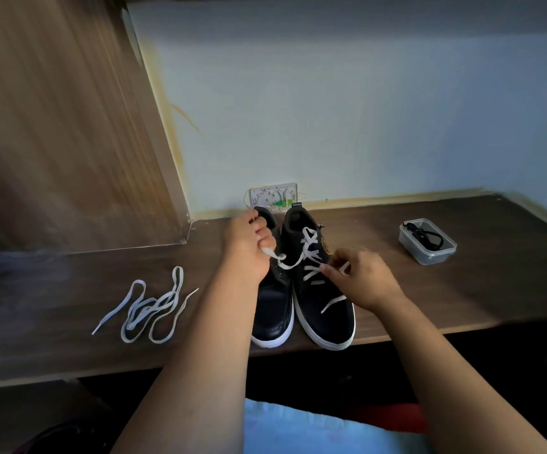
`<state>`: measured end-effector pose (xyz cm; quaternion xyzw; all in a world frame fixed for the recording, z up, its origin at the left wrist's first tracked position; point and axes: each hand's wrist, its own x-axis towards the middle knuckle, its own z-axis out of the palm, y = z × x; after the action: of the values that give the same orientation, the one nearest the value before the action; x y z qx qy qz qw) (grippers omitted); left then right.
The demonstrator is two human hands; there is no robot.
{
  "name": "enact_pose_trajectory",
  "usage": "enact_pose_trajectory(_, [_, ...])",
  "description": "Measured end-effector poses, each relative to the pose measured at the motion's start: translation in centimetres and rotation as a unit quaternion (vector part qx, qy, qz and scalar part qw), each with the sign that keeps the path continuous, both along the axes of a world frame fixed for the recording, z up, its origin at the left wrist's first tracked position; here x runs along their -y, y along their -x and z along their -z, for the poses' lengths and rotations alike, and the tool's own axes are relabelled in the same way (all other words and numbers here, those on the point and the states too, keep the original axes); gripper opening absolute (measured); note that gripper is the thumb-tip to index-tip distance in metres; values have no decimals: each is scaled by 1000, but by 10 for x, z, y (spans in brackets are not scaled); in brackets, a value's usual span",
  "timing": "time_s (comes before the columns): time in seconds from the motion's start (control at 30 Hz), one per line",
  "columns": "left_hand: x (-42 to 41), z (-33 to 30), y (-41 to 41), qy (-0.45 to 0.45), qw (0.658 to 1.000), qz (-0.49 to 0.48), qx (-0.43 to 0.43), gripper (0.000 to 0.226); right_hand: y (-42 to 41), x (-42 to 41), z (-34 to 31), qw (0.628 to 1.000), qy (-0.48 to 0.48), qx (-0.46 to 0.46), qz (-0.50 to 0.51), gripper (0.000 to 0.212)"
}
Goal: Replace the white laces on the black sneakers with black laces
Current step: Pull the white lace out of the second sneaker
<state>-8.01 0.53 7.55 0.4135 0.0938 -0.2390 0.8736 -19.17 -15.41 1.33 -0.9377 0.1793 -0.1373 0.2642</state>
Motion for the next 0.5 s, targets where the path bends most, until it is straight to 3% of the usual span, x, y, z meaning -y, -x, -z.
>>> enact_pose_trajectory(0.07, [-11, -15, 4, 45, 998, 26, 43, 26, -5, -5, 9, 998, -7, 56, 25, 22])
enact_pose_trajectory(0.13, [-24, -29, 4, 45, 995, 9, 84, 25, -11, -10, 15, 997, 14, 73, 32, 33])
enact_pose_trajectory(0.17, [-31, -32, 0, -8, 994, -30, 109, 24, -14, -13, 18, 997, 30, 59, 37, 40])
enact_pose_trajectory(0.2, [-37, -32, -5, -117, 979, -75, 150, 24, -16, -16, 22, 997, 48, 42, 39, 44])
enact_pose_trajectory(0.23, [-43, -26, -14, -282, 931, -100, 207, 24, -17, -19, 25, 997, 62, 27, 38, 45])
enact_pose_trajectory(0.27, [-47, -18, -19, -463, 842, -94, 261, 27, -19, -21, 29, 997, 68, 21, 38, 43])
enact_pose_trajectory(0.3, [-49, -10, -21, -599, 745, -37, 292, 33, -20, -23, 31, 997, 67, 27, 38, 36])
enact_pose_trajectory(0.33, [-47, -1, -22, -679, 672, 51, 290, 36, -21, -24, 29, 996, 60, 48, 40, 28])
enact_pose_trajectory(0.4, [-36, 15, -14, -725, 596, 212, 271, 32, -22, -25, 24, 994, 51, 83, 51, 13])
enact_pose_trajectory(0.43, [-28, 21, -11, -729, 571, 241, 289, 32, -22, -25, 22, 993, 57, 85, 53, 11])
enact_pose_trajectory(0.5, [-11, 29, -10, -723, 550, 202, 365, 31, -21, -25, 17, 993, 85, 62, 50, 12])
